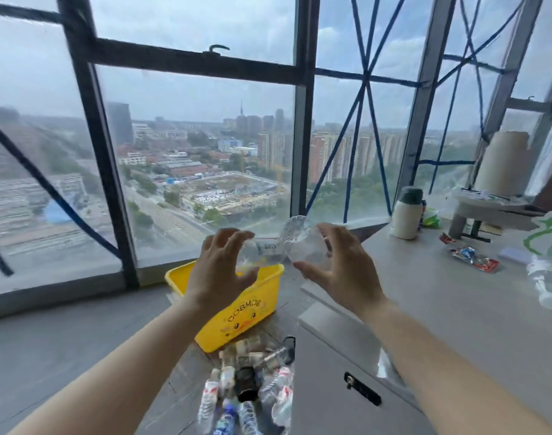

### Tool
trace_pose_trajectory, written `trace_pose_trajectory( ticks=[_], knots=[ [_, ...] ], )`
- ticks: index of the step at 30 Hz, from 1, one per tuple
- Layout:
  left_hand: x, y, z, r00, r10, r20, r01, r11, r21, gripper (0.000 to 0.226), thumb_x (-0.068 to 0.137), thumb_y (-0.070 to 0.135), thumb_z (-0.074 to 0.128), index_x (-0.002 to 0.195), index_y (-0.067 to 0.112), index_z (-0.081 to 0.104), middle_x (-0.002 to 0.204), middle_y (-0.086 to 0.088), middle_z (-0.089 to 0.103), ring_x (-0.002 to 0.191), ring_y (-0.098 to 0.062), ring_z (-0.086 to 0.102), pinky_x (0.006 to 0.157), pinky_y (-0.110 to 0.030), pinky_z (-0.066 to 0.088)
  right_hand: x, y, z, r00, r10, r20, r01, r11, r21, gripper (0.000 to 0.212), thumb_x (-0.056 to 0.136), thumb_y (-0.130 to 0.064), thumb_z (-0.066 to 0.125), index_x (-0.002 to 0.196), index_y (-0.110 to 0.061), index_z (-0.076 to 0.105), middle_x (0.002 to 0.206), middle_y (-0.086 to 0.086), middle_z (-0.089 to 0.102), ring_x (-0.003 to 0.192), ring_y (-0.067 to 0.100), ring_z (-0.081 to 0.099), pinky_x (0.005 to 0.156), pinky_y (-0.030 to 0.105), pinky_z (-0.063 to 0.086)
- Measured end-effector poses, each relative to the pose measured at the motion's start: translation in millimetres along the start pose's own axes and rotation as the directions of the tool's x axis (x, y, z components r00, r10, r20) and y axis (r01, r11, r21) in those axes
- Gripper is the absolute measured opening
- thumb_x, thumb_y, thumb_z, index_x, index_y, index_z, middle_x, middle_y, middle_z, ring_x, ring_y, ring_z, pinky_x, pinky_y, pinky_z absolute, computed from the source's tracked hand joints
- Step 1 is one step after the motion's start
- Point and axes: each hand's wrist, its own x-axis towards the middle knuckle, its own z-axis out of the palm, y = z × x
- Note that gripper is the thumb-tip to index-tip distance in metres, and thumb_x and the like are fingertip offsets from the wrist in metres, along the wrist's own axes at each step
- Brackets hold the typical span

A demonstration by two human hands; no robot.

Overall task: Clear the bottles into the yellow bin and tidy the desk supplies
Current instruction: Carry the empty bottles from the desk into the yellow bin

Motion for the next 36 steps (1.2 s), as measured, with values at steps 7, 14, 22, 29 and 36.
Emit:
trace_pose_trajectory(
  ticks=[7,14,22,29,36],
  knots=[
    [-5.6,-129.3,2.8,0.972,-0.226,-0.06,0.231,0.97,0.082,0.058,0.077,0.03,0.075,0.129,0.019,0.052,0.126,-0.005,0.049,0.114,-0.029,0.046,0.086,-0.035,0.042,49.7,-31.5,149.9,0.999,0.029,0.043,-0.04,0.957,0.287,0.077,0.074,-0.06,0.056,0.135,-0.018,0.039,0.126,0.003,0.053,0.11,0.02,0.053,0.08,0.028,0.042],
    [31.2,-231.7,51.0,0.936,-0.336,-0.106,0.344,0.937,0.067,0.056,0.078,0.027,0.074,0.129,0.02,0.052,0.125,-0.005,0.044,0.116,-0.027,0.042,0.085,-0.027,0.034,87.8,-23.6,280.3,0.988,0.146,0.045,-0.15,0.871,0.467,0.073,0.072,-0.055,0.063,0.129,-0.022,0.034,0.124,-0.005,0.048,0.111,0.019,0.052,0.078,0.042,0.055],
    [134.5,-284.0,74.3,0.94,-0.254,-0.226,0.269,0.962,0.04,0.057,0.079,0.028,0.073,0.131,0.021,0.049,0.131,-0.007,0.035,0.119,-0.025,0.04,0.079,-0.029,0.044,193.6,-0.6,351.1,0.961,0.239,-0.139,-0.126,0.827,0.548,0.075,0.077,-0.05,0.067,0.134,-0.017,0.03,0.132,0.003,0.044,0.117,0.02,0.051,0.087,0.044,0.053],
    [195.6,-335.0,124.0,0.752,-0.602,0.268,0.528,0.794,0.302,0.104,0.091,0.042,0.057,0.139,0.034,-0.034,0.146,-0.004,-0.044,0.143,-0.033,-0.02,0.116,-0.047,0.003,239.9,48.9,440.6,0.715,0.455,0.531,-0.548,0.836,0.021,0.094,0.092,-0.047,0.052,0.149,-0.016,-0.016,0.16,0.007,-0.011,0.148,0.025,-0.001,0.116,0.042,0.016],
    [155.7,-351.4,138.2,0.737,-0.536,0.41,0.405,0.838,0.367,0.097,0.086,0.047,0.061,0.15,0.031,-0.01,0.158,-0.005,-0.015,0.147,-0.028,-0.004,0.117,-0.047,0.007,189.3,60.9,451.4,0.547,0.481,0.685,-0.632,0.774,-0.039,0.085,0.087,-0.041,0.06,0.151,-0.018,0.009,0.159,0.006,0.015,0.14,0.034,0.026,0.108,0.046,0.033]
  ],
)
